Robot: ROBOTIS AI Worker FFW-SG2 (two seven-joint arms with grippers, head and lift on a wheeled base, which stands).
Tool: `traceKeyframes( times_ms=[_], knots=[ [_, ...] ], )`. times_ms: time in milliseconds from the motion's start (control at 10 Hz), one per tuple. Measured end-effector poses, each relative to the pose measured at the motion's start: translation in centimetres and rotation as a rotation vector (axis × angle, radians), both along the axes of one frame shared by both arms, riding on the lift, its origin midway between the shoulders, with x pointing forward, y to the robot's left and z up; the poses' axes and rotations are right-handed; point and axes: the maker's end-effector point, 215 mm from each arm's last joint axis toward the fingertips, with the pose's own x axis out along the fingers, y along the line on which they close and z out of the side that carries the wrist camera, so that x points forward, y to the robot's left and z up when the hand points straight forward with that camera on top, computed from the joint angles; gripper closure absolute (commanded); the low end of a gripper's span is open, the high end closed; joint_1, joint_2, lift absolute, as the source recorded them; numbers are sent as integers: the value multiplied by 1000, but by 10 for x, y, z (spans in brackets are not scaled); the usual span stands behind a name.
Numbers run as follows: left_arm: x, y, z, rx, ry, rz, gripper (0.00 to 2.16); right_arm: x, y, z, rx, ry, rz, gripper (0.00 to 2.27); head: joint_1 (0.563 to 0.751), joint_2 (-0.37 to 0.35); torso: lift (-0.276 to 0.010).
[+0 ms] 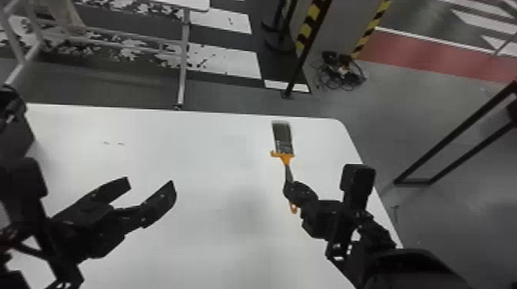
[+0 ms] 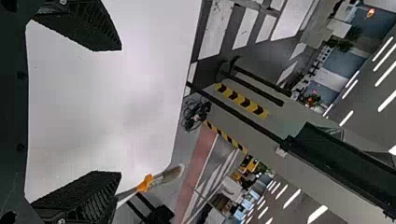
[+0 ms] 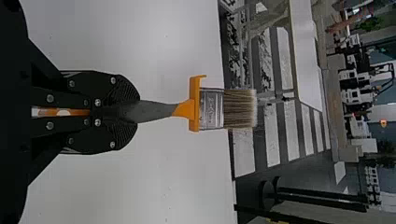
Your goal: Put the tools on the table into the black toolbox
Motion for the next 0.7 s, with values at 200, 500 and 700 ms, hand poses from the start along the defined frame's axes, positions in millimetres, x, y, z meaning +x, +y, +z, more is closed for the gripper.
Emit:
traceKeyframes(
  times_ms=[200,500,700],
  knots=[
    [-2,-10,8,-35,22,-30,36,-5,36,2,28,-10,74,2243,695,-261,-75],
    [-1,-21,21,-96,38,-58,46,-22,83,2,76,-23,163,2243,695,-213,-75],
    [3,-30,34,-138,35,-75,53,-34,106,10,97,-28,207,2243,695,-199,-75]
  ],
)
